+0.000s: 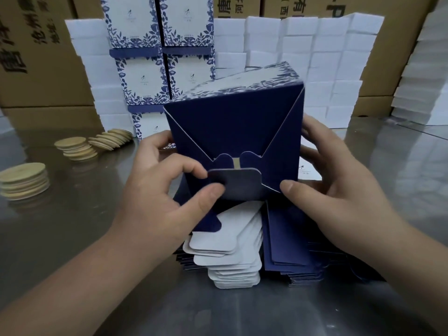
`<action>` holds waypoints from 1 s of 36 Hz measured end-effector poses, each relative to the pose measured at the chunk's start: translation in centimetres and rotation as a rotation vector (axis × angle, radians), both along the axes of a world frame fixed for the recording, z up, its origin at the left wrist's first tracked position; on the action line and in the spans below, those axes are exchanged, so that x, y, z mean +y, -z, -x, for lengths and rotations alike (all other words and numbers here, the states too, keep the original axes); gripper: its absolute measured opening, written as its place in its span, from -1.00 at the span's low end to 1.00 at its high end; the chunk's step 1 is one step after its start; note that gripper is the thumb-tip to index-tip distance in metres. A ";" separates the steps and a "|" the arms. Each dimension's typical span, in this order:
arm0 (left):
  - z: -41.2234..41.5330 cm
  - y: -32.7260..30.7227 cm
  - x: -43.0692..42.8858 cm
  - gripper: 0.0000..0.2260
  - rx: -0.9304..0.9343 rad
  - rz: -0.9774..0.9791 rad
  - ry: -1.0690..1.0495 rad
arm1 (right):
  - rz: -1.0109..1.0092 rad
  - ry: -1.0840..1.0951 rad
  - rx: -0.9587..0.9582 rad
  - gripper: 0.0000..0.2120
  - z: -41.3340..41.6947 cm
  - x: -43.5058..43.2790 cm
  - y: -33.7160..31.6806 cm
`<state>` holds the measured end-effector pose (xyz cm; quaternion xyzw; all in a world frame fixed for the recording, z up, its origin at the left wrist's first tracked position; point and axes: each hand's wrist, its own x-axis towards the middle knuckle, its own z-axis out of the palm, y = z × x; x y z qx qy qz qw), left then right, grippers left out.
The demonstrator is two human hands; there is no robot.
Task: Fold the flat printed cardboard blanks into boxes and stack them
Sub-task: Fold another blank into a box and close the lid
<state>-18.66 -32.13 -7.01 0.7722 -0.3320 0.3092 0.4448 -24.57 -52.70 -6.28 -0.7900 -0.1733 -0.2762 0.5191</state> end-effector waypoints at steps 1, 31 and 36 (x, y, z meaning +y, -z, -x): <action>0.0 0.0 0.0 -0.90 -0.003 0.014 -0.020 | -0.021 -0.028 0.008 -0.32 0.1 0.2 0.0; 1.9 -0.2 -2.2 -0.39 0.238 0.212 -0.106 | 0.024 0.260 -0.059 -0.49 -0.6 2.7 0.8; 1.8 -0.1 -2.3 -0.22 0.244 0.210 -0.082 | 0.002 0.281 -0.046 -0.49 -0.7 2.8 0.9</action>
